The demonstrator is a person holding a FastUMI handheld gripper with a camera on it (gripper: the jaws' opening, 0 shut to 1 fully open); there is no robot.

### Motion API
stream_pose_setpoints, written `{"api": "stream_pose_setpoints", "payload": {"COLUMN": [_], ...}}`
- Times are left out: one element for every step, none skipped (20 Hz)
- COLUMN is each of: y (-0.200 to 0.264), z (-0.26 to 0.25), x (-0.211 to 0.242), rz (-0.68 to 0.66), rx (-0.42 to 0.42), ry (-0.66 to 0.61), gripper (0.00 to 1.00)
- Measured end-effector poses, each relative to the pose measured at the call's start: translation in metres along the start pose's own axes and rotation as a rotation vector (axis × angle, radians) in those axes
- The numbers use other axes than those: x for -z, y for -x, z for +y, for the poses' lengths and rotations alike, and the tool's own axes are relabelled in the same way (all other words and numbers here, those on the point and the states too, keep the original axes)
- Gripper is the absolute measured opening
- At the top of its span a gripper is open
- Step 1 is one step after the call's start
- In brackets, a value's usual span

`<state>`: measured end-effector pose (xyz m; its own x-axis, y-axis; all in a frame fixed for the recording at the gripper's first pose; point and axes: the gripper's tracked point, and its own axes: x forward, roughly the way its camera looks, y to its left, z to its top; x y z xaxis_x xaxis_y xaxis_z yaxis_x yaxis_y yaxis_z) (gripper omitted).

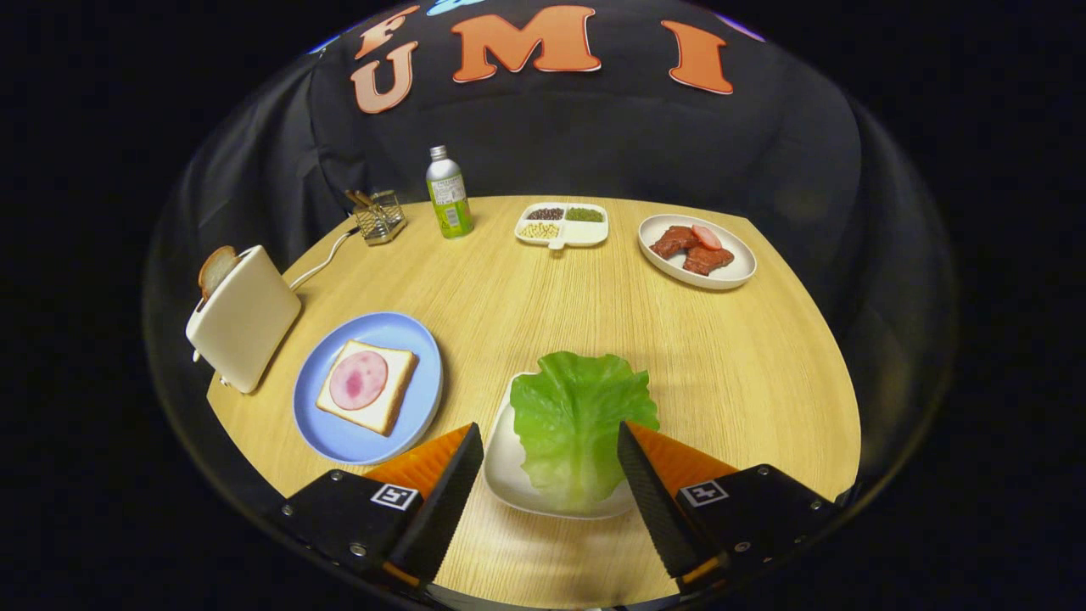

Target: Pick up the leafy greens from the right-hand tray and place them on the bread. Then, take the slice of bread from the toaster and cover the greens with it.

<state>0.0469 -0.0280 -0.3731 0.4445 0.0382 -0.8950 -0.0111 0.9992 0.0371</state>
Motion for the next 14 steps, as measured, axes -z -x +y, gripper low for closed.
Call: {"api": "stream_pose_setpoints", "payload": {"y": [-0.006, -0.012, -0.02, -0.026, -0.032, -0.04, -0.045, -0.048, -0.052, -0.055, -0.058, -0.06, -0.061, -0.062], "z": [0.0, -0.003, -0.005, -0.008, -0.011, -0.014, -0.017, -0.018, -0.017, -0.016, -0.017, -0.019, -0.019, -0.019], "x": [0.003, 0.006, 0.008, 0.01, 0.012, 0.014, 0.016, 0.019, 0.021, 0.024, 0.026, 0.026, 0.023, 0.027], "rz": [0.026, 0.052, 0.075, 0.097, 0.118, 0.14, 0.16, 0.177, 0.192, 0.204, 0.214, 0.219, 0.209, 0.217], "rx": [-0.002, 0.003, 0.004, 0.014, 0.022, 0.031, 0.037, 0.036, 0.032, 0.029, 0.035, 0.046, 0.046, 0.049], "ry": [-0.001, -0.006, -0.006, -0.01, -0.013, -0.017, -0.022, -0.029, -0.033, -0.031, -0.028, -0.023, -0.024, -0.025], "gripper": [0.96, 0.96, 0.96, 0.96, 0.96, 0.96, 0.96, 0.96, 0.95, 0.92, 0.91, 0.86, 0.84, 0.8]}}
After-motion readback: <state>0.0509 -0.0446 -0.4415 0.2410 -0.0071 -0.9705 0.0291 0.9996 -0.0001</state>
